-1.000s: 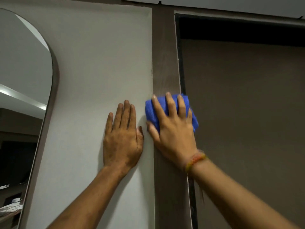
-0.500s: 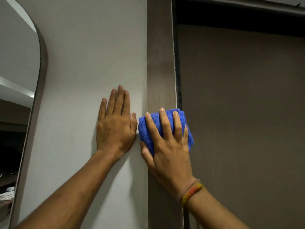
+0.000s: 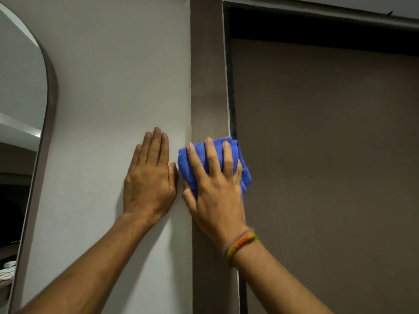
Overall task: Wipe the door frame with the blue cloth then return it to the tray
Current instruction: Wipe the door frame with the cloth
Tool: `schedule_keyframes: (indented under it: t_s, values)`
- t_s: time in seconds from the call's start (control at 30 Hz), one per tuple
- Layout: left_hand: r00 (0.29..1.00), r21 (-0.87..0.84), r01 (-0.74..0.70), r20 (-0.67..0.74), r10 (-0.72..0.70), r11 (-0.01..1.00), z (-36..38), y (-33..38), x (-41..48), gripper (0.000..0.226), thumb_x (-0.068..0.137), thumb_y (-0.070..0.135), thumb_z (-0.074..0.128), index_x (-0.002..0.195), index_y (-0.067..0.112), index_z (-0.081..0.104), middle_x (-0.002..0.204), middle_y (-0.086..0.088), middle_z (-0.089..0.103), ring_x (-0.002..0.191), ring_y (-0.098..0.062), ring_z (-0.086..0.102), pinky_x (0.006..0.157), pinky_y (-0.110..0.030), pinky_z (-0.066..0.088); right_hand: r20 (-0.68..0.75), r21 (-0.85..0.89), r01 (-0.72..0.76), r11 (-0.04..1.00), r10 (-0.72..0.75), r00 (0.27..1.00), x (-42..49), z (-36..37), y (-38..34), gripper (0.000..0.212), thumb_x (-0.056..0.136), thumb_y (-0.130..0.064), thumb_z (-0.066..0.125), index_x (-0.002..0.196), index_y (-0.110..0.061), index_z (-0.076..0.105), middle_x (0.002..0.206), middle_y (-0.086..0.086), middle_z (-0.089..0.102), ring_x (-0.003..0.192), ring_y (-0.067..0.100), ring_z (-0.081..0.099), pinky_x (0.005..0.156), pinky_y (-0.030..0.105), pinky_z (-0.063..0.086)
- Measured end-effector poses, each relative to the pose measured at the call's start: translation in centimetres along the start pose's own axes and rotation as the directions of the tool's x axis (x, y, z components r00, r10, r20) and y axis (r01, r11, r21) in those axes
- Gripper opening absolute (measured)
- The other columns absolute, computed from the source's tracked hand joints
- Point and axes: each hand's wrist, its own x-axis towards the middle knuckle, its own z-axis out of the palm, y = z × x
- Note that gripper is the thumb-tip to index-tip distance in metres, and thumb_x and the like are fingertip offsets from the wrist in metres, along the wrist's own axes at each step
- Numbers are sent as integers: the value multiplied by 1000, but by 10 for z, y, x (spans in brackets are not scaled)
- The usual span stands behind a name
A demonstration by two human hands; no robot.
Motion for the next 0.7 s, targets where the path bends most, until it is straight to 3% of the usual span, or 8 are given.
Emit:
schedule_keyframes:
  t_s: [0.1,0.2,0.3,0.37,0.43,0.57,0.63,0.7]
  values:
    - [999,-21,1,38,0,1000,-8,1,-5,58,95,27,26,146,8,7,158,-11,8,143,-18,-1,117,-34,7,30,-99,-24,995,27,999,-44,3,-6,81,71,-53,68,140,-25,36,145,14,45,133,43,37,98,65,34]
    - [994,-107,50,98,-40,993,-20,7,-13,58,94,22,36,146,9,13,158,-8,12,145,-17,5,115,-35,16,99,-107,-22,994,33,994,-71,1,-10,82,62,-51,77,134,-24,47,136,12,55,124,43,49,91,60,46]
    - [984,-293,165,114,-137,942,-43,24,-27,48,93,19,41,139,8,36,150,-11,37,140,-24,31,111,-39,30,112,55,-47,997,41,993,-86,-3,-3,76,68,-32,79,135,-22,45,142,14,48,131,45,40,93,64,46]
    - [982,-444,190,82,-171,876,-55,42,-44,37,89,22,43,122,9,56,126,-13,61,116,-28,55,101,-41,45,132,310,-172,935,136,982,-90,-11,4,73,81,-20,67,143,-25,30,154,10,29,143,37,17,110,59,32]
    - [981,-583,195,112,-160,789,-68,68,-65,30,87,29,46,106,15,64,103,-4,68,91,-20,64,83,-38,55,83,505,-293,812,292,953,-96,-24,14,66,86,-13,57,143,-24,27,153,6,27,144,27,15,119,49,20]
    - [879,-723,437,469,-85,536,-80,128,-93,31,81,48,55,103,27,63,95,14,67,82,4,62,65,-10,49,-17,528,-309,791,373,928,-124,-62,39,60,88,-30,46,144,-22,25,150,-4,29,142,15,22,117,46,27]
    - [786,-731,564,617,22,384,-81,160,-105,31,77,48,61,94,22,67,85,5,74,76,-9,68,68,-29,58,-8,487,-272,830,315,949,-151,-78,53,64,87,-30,49,144,-18,23,150,-4,28,141,14,22,116,47,28]
    - [729,-704,625,681,72,337,-80,186,-118,34,69,49,60,88,21,67,77,-5,74,73,-24,69,68,-45,58,31,445,-285,849,303,952,-177,-94,66,71,84,-34,48,145,-16,17,153,0,26,142,14,21,116,45,25]
